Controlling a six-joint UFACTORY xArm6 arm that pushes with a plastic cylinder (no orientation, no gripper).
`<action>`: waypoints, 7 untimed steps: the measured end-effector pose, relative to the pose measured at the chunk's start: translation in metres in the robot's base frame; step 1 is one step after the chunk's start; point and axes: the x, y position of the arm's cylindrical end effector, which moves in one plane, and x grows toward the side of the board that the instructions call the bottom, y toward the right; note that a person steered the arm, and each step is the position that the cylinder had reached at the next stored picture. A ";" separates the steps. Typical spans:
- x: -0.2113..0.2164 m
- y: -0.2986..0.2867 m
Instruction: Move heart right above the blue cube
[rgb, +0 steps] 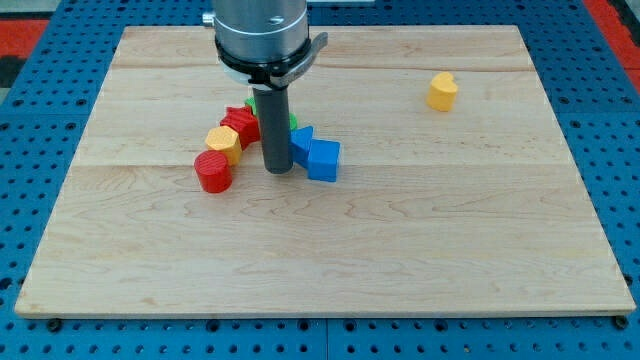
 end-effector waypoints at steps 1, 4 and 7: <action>0.022 0.006; 0.030 0.152; 0.028 0.161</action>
